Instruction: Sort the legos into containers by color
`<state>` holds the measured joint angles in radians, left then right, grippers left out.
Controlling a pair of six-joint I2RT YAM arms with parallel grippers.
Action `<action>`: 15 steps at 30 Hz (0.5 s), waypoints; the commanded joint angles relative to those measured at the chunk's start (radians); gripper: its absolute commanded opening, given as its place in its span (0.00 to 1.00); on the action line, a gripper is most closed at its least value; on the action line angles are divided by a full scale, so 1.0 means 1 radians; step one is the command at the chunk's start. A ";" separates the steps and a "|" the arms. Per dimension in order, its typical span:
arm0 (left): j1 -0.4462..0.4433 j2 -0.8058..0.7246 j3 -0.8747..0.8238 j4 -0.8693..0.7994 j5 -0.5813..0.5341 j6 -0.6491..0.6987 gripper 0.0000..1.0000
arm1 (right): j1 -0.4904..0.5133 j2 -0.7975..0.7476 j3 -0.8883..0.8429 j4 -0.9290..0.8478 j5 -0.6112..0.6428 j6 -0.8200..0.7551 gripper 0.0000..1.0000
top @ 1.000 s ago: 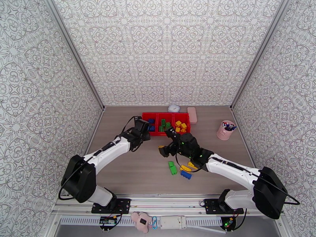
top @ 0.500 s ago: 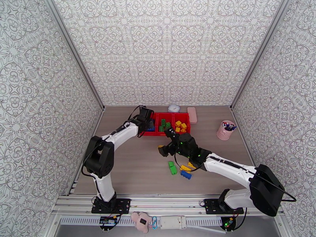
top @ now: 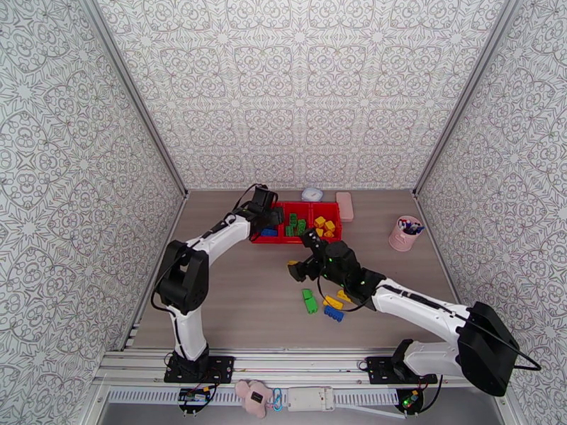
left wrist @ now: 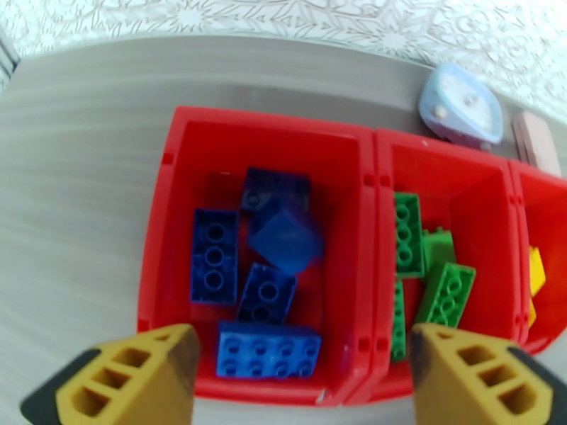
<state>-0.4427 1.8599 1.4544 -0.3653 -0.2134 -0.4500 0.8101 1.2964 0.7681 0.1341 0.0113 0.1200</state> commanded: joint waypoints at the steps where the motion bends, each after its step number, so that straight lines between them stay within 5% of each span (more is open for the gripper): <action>1: -0.035 -0.158 -0.101 0.064 -0.034 0.051 0.89 | 0.006 -0.013 -0.011 -0.055 0.056 0.041 0.94; 7: -0.109 -0.425 -0.369 0.152 -0.044 0.146 0.97 | 0.013 -0.007 -0.029 -0.106 0.070 0.107 0.94; 15: -0.204 -0.815 -0.675 0.132 0.091 0.258 1.00 | 0.080 -0.052 -0.107 -0.169 0.133 0.255 0.93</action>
<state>-0.6136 1.1419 0.8455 -0.2348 -0.1936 -0.2729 0.8604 1.2709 0.6865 0.0120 0.0952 0.2951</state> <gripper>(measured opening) 0.996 0.935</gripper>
